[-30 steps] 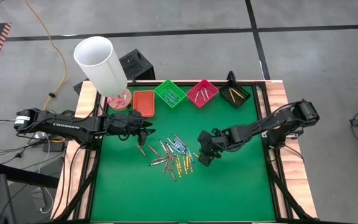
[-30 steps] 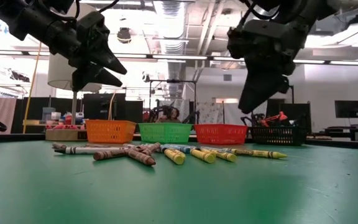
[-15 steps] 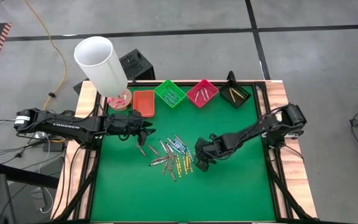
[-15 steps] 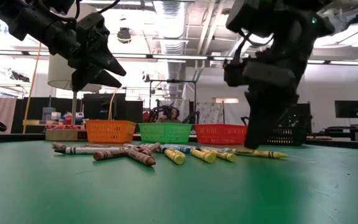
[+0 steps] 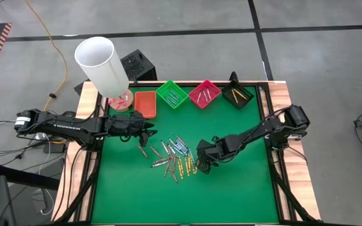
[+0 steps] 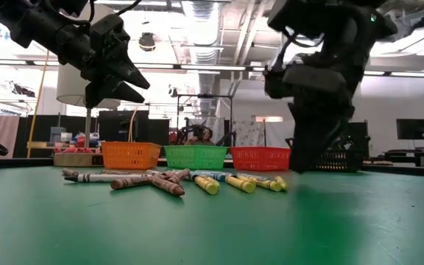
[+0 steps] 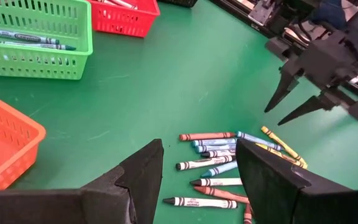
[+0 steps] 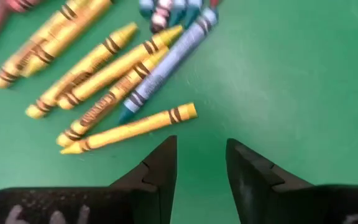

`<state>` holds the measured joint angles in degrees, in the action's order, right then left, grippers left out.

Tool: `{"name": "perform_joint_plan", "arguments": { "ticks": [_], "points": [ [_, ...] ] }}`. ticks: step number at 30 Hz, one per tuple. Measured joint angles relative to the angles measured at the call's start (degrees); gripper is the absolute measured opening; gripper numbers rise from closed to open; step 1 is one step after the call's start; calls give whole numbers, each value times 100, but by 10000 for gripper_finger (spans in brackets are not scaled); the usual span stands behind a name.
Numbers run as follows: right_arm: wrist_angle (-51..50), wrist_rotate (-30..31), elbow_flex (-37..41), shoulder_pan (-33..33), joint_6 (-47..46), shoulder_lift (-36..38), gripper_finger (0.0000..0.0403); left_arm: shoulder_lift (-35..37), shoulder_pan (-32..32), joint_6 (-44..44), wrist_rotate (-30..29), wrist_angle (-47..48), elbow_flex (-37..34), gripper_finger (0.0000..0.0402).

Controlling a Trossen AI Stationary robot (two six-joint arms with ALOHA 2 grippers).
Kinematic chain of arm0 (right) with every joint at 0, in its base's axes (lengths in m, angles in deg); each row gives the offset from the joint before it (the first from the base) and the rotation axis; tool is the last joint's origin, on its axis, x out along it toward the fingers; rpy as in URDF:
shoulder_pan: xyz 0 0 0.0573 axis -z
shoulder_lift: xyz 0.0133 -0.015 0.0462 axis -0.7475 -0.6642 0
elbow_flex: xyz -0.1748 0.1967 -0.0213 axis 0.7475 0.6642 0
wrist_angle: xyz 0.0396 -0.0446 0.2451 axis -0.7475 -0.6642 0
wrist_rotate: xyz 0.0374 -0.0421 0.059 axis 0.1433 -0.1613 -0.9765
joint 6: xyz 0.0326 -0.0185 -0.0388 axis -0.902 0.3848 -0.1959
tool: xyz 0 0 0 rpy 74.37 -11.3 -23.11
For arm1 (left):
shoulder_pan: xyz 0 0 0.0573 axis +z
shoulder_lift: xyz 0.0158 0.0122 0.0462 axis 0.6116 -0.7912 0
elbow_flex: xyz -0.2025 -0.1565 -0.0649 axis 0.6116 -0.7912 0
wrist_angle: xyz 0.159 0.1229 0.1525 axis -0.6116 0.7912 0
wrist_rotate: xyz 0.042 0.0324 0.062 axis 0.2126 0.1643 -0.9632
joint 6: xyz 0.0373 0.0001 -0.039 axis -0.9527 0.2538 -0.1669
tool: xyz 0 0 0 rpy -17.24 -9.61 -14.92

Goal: Sort crayons
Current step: Put the yellow/green crayon into the black bin

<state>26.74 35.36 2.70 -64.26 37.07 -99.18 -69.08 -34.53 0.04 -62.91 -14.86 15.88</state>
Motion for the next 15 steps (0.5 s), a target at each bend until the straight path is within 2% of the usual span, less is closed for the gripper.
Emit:
{"name": "perform_joint_plan", "arguments": {
  "ticks": [3,11,15],
  "points": [
    [19,6,-171,-156,582,22,143,-2,0,-41,-4,20,0,192],
    [-20,2,-387,-544,3830,-51,143,0,0,-131,-151,2,0,192],
    [0,0,-447,-535,4900,-51,143,0,0,-131,-151,2,0,192]
  ]
}}
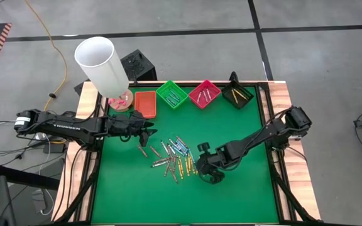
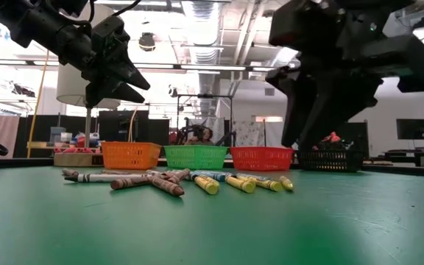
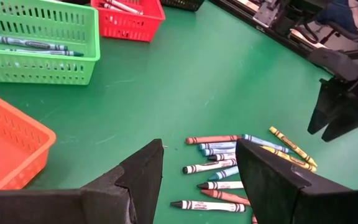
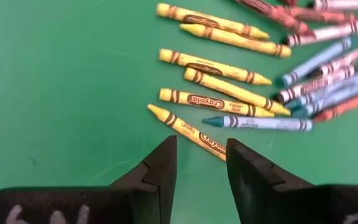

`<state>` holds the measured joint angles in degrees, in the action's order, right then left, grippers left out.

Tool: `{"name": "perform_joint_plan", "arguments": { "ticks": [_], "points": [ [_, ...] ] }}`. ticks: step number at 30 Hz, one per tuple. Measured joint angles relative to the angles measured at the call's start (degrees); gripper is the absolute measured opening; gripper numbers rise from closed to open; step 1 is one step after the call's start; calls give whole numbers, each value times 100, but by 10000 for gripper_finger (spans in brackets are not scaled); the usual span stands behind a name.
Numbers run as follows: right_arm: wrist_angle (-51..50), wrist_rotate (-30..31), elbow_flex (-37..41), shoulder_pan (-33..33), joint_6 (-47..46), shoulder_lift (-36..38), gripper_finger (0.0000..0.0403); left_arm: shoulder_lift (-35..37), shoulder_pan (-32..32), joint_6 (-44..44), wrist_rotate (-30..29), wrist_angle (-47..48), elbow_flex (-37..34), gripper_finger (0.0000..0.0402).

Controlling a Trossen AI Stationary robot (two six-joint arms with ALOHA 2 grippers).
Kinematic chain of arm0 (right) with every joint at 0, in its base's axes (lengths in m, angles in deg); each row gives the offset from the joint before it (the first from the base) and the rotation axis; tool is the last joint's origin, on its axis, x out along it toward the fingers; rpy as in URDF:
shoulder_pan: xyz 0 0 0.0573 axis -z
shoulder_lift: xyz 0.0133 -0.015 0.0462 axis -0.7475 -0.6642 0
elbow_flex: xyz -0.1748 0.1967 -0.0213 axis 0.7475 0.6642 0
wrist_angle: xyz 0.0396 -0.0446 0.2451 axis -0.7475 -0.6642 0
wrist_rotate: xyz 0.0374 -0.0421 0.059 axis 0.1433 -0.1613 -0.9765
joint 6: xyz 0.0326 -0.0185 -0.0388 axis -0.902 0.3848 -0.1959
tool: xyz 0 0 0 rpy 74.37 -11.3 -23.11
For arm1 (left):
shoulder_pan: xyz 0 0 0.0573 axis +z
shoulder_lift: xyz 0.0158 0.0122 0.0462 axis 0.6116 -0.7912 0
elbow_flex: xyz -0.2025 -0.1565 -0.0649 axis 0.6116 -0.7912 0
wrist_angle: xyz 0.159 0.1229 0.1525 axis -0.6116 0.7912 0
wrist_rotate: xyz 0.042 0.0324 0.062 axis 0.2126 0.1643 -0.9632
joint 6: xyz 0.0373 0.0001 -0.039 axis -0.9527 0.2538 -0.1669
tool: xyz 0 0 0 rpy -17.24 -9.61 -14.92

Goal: Sort crayons
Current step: Put the yellow/green crayon into the black bin

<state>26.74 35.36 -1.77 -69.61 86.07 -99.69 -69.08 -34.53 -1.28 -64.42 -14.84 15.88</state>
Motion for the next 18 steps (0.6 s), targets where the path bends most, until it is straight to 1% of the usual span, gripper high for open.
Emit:
{"name": "perform_joint_plan", "arguments": {
  "ticks": [5,8,14,18],
  "points": [
    [1,-2,-4,162,1044,0,143,0,0,-4,-4,2,0,192],
    [2,-44,-4,284,1466,0,143,0,0,-22,-4,22,0,192],
    [6,-458,-4,503,1678,0,143,-1,0,-66,-4,35,0,192],
    [2,-468,-4,544,2037,0,143,-2,0,-66,-4,33,0,192]
  ]
}}
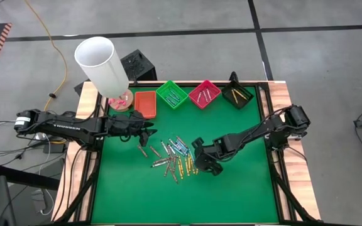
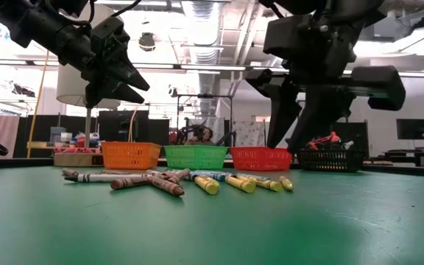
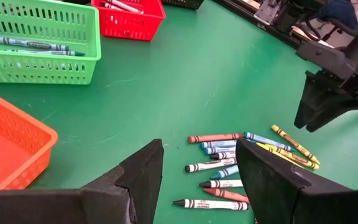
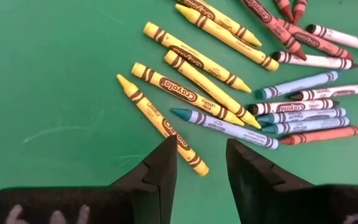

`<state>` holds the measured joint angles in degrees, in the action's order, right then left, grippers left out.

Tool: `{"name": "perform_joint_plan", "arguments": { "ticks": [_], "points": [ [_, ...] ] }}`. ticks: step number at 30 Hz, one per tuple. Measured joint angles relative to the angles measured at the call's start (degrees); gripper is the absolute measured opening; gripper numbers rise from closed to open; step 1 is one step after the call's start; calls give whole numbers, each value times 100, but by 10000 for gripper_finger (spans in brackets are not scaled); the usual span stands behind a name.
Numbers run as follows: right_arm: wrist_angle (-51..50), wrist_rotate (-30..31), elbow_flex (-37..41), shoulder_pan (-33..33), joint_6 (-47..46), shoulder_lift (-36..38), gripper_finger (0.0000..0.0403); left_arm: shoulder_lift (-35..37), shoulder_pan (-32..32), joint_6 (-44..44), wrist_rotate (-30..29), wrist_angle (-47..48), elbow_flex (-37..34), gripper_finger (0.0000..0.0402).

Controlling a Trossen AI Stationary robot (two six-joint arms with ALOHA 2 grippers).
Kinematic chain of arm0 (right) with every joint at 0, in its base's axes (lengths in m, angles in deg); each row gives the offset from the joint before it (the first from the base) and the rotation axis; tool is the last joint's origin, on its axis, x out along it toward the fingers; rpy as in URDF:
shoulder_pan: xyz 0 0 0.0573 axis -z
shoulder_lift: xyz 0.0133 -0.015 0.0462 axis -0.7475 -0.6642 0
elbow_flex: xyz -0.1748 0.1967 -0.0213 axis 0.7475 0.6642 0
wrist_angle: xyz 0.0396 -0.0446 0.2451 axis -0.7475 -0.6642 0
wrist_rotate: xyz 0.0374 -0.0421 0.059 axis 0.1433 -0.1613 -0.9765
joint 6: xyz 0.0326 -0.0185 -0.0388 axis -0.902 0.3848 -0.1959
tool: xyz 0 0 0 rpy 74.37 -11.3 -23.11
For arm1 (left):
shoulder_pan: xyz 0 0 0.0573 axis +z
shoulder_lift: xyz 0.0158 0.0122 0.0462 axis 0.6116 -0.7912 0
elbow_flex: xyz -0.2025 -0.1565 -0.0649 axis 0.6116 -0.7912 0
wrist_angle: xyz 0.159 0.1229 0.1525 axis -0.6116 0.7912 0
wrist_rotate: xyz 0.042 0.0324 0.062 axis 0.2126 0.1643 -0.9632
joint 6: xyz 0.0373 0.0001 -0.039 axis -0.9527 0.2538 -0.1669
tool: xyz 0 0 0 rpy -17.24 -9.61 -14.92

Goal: Sort crayons
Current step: Put the yellow/green crayon into the black bin

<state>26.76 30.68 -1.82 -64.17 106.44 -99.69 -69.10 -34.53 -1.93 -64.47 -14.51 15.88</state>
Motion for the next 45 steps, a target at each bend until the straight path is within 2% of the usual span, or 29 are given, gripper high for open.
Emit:
{"name": "perform_joint_plan", "arguments": {
  "ticks": [9,15,21,27,32,40,45],
  "points": [
    [10,-21,0,-7,326,-14,143,2,0,0,-23,-4,0,192],
    [-6,-199,-79,-9,328,-286,143,0,2,-2,-105,-2,0,192],
    [-512,-188,-609,-24,456,-854,143,1,0,-2,-107,68,0,192],
    [-1473,-196,-1218,-22,628,-1356,141,0,2,-2,-107,118,0,192],
    [-1877,-270,-1489,-24,479,-1560,108,1,0,-42,-107,118,0,192],
    [-1866,-292,-1504,-26,-82,-1547,15,2,0,-61,-107,118,0,192],
    [-1860,-306,-1499,-24,-422,-1546,8,2,0,-29,-106,118,0,192]
  ]
}}
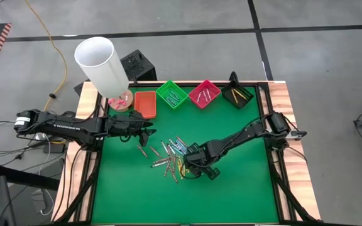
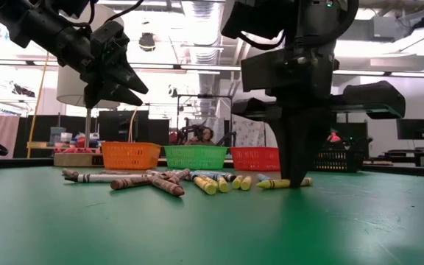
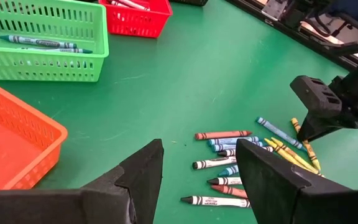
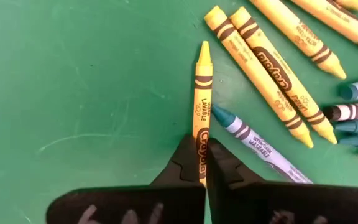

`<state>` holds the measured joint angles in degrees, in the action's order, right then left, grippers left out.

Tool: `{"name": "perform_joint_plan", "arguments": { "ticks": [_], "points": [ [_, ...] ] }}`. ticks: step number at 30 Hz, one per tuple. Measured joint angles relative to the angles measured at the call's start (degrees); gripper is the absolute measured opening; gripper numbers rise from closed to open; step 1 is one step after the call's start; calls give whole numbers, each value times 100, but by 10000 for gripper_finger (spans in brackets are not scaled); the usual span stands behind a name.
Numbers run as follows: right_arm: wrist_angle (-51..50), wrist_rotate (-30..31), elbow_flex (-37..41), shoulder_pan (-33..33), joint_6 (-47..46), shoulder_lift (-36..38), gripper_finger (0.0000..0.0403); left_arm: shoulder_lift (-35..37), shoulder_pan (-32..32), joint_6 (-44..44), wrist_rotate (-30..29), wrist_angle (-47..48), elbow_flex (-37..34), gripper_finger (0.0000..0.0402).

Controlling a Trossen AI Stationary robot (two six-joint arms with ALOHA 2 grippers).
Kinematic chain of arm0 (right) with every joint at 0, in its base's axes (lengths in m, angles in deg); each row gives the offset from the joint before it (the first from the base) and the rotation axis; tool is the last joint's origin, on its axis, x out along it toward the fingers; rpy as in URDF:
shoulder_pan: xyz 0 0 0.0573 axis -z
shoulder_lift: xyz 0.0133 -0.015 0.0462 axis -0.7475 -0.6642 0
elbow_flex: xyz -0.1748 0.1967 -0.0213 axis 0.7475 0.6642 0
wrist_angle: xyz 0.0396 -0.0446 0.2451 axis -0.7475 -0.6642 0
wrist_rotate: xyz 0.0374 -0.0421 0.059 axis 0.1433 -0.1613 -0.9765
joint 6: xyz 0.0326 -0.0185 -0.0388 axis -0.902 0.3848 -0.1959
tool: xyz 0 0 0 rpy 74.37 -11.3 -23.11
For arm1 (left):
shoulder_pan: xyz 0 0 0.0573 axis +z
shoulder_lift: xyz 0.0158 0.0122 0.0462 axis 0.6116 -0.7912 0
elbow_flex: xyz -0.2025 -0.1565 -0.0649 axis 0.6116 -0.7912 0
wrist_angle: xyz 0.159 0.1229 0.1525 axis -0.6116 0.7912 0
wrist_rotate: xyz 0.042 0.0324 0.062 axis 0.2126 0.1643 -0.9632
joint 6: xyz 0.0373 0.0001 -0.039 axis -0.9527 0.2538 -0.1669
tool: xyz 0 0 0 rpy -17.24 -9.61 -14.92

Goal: Sort crayons
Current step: Put the yellow/green crayon into the black bin

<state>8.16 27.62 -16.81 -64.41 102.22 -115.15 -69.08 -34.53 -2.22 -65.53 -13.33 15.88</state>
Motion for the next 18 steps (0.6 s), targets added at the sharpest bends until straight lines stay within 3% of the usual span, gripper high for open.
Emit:
{"name": "perform_joint_plan", "arguments": {
  "ticks": [8,18],
  "points": [
    [-149,-68,28,15,-838,175,3,-1,2,24,1,0,0,192],
    [-1385,-168,39,576,-2021,1118,2,0,0,29,1,0,0,192]
  ]
}}
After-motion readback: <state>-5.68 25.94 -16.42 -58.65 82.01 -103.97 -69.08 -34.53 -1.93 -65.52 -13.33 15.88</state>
